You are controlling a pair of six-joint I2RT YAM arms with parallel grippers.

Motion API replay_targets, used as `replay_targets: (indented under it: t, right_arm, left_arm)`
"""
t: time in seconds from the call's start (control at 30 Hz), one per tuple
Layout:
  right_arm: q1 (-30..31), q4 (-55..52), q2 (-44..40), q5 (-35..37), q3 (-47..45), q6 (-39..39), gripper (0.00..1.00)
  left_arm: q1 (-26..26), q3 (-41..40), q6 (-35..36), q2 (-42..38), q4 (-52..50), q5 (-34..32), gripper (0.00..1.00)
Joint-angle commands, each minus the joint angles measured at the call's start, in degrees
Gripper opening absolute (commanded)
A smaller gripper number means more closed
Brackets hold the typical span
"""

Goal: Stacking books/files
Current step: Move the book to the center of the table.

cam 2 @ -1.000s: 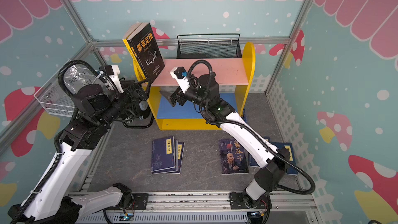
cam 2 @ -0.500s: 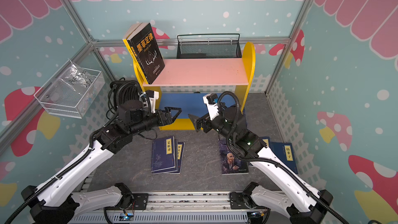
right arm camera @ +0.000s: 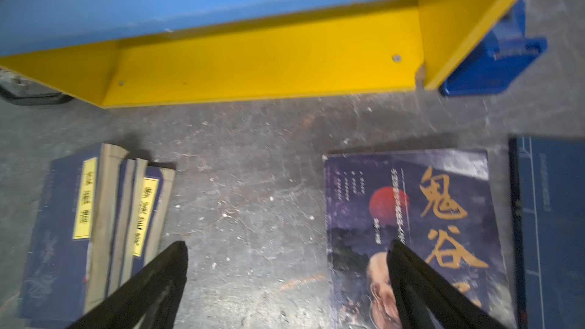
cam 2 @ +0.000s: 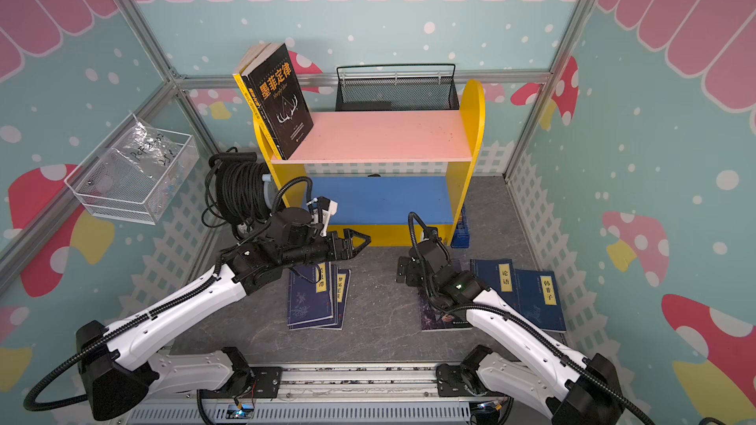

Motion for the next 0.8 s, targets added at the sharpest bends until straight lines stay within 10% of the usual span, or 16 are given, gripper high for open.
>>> replay_targets:
  t: [0.0,0.37,0.77]
  right_arm:
    - [-3.7,-3.53,-0.69,-0.27,-4.02,3.5,1.0]
    - [-19.55,-1.32,1.58,-4.4,-8.82,-5.7,1.0]
    - [-23.61,8.78,6.34,-11.7,-15.33,-9.73,1.0]
  left_arm:
    - [-0.88,-1.06,-1.32,1.94,1.64,2.84,0.99]
    - [-0.88,-2.18,-0.94,0.38,2.45,2.62,0.99]
    - [-0.88,-3.38,-0.72,-3.09,0.87,-1.09,0.99]
